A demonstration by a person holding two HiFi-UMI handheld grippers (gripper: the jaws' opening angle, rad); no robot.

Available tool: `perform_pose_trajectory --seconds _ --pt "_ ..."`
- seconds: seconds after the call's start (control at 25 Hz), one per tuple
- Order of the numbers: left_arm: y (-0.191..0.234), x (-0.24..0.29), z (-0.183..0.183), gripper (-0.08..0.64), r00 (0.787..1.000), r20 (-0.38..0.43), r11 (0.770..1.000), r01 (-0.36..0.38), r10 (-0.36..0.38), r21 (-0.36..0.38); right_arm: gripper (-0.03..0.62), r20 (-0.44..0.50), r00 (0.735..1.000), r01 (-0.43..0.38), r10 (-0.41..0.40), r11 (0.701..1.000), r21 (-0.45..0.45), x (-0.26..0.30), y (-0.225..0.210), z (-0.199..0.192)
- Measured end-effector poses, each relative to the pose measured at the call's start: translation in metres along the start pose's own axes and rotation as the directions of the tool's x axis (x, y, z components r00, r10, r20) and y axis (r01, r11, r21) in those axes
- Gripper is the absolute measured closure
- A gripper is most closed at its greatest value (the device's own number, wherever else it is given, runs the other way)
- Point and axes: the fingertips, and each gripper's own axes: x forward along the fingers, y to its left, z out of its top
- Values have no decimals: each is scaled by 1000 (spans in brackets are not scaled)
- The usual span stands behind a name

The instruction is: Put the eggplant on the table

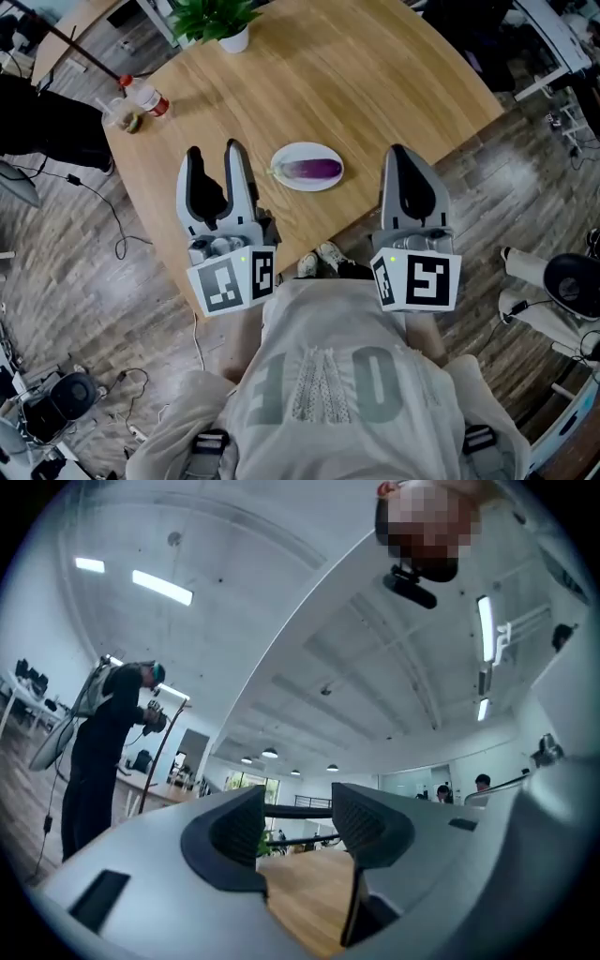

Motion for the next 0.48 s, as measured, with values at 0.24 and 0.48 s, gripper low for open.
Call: perform_pose_trajectory --seconds 0.24,0.48 --pt "-33 -3 46 341 991 83 982 85 -101 169 574 55 997 -46 45 999 28 5 20 17" --pt "-42 -5 55 551 991 74 961 92 -115 259 574 74 993 -93 89 995 46 7 38 20"
